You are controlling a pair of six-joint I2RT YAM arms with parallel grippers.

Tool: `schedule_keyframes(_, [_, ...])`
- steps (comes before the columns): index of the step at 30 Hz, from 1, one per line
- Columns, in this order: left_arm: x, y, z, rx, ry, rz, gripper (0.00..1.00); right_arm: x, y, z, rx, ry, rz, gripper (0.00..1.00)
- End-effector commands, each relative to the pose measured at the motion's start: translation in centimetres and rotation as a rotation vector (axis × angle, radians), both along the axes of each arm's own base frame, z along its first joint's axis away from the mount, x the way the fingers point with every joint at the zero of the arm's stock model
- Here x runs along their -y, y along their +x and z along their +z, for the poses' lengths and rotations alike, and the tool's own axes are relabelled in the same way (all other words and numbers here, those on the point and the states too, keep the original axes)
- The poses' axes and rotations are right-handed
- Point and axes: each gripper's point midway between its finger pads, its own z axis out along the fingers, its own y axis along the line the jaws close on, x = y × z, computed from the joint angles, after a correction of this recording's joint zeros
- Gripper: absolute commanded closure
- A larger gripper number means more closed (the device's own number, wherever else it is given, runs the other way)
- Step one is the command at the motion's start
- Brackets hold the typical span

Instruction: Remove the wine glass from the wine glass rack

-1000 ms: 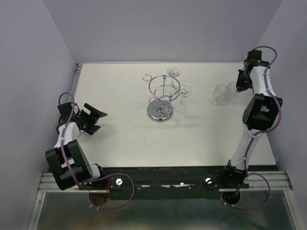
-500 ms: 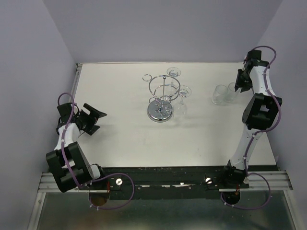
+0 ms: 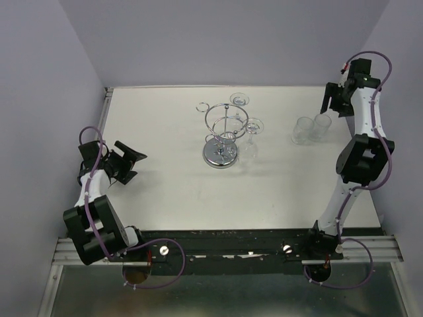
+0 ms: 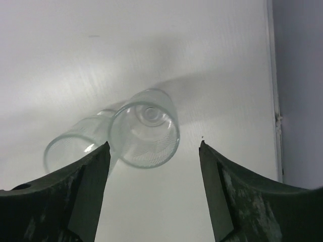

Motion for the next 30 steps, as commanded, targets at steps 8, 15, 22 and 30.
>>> schedule_keyframes(8, [1.3, 0.9, 0.1, 0.036, 0.010, -0.086, 0.01, -11.7, -3.8, 16.7, 0.530, 0.252, 0.633, 0.18])
schedule_keyframes(15, [1.9, 1.1, 2.0, 0.126, 0.085, -0.175, 0.01, -17.3, -9.9, 17.5, 0.712, 0.370, 0.841, 0.18])
schedule_keyframes(22, [3.8, 2.0, 9.6, 0.586, 0.402, -0.356, 0.01, -21.2, -14.9, 16.2, 0.779, 0.349, 1.076, 0.22])
schedule_keyframes(30, [5.3, 2.7, 12.6, 0.680, 0.414, -0.529, 0.01, -23.9, -17.7, 10.0, 0.939, 0.090, 1.266, 0.23])
